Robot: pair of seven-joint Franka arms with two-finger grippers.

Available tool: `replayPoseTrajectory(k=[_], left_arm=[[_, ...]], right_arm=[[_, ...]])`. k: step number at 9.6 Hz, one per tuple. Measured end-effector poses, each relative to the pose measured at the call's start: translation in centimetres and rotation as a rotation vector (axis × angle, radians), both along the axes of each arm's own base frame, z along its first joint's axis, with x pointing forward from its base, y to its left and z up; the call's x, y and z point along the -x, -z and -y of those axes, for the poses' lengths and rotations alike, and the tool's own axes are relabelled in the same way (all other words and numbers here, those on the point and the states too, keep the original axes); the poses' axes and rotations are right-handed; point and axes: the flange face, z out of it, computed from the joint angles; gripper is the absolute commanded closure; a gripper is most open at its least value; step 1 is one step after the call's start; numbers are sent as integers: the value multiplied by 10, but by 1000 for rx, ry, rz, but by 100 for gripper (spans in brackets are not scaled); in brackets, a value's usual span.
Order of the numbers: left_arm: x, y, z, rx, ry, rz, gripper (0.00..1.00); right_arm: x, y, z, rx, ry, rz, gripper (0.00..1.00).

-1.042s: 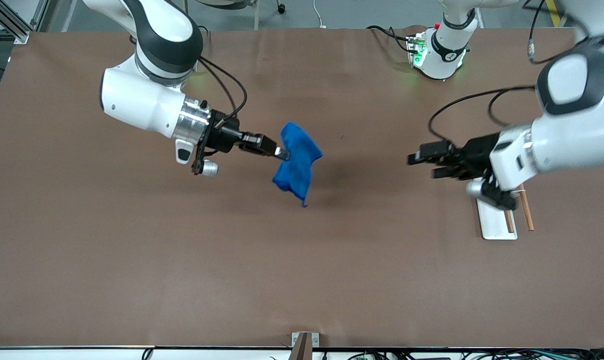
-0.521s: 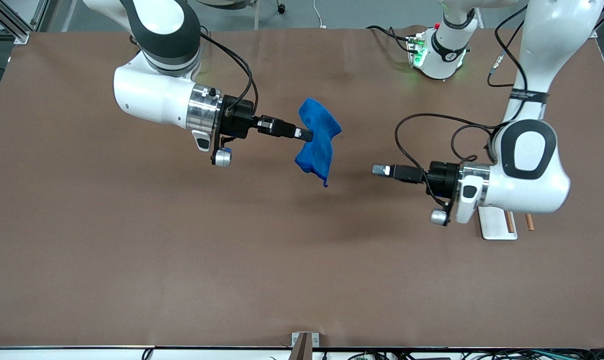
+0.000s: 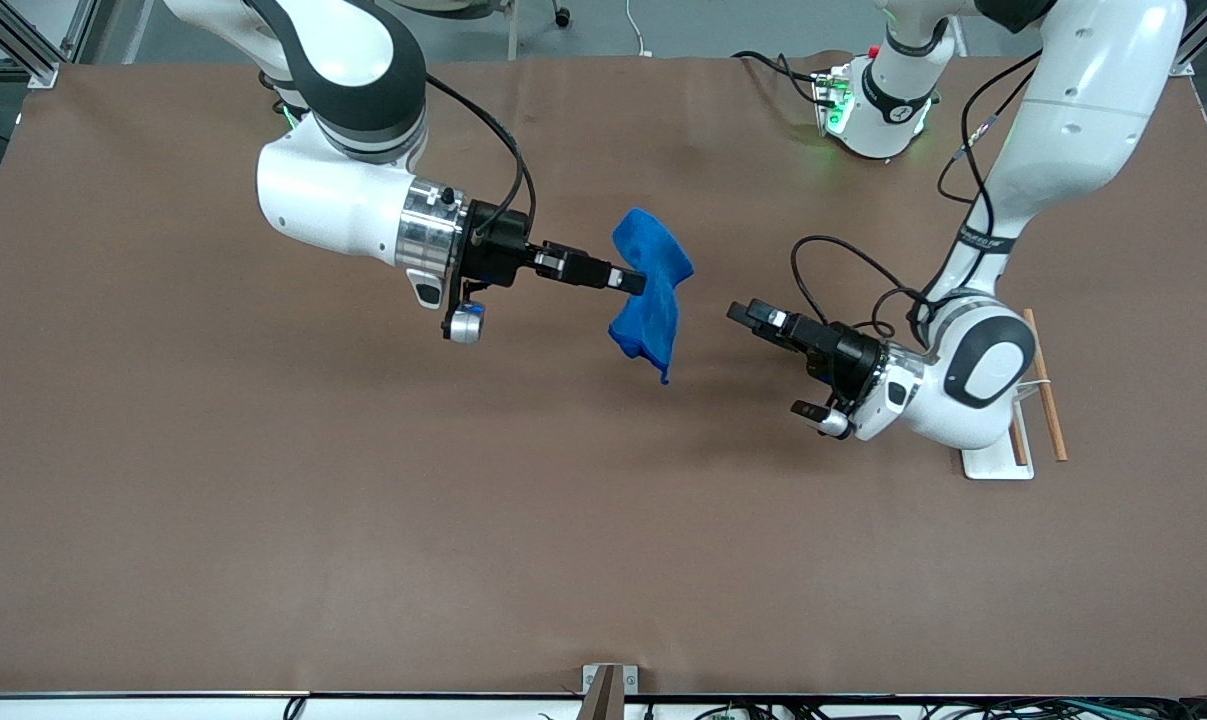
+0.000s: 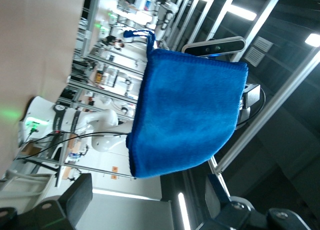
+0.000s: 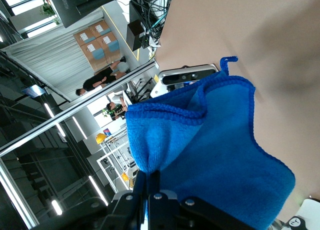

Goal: Right arm passes towel to left arm to hang
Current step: 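Close the left gripper on the towel's hanging corner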

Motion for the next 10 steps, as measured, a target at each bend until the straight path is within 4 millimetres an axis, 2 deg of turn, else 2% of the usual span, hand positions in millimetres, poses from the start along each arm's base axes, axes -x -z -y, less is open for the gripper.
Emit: replayPoseTrajectory(k=[1,7,10], left_arm=[[2,4,8,37,-11,7,7],[2,-2,50,168,-87,14,13],[-12,-6,50,155,-120,43,15]], right_arm=[[0,2,-2,1,5,-1,100],[-1,2,-6,-1,15,1,100],[-2,1,-6,-2,15,2,100]])
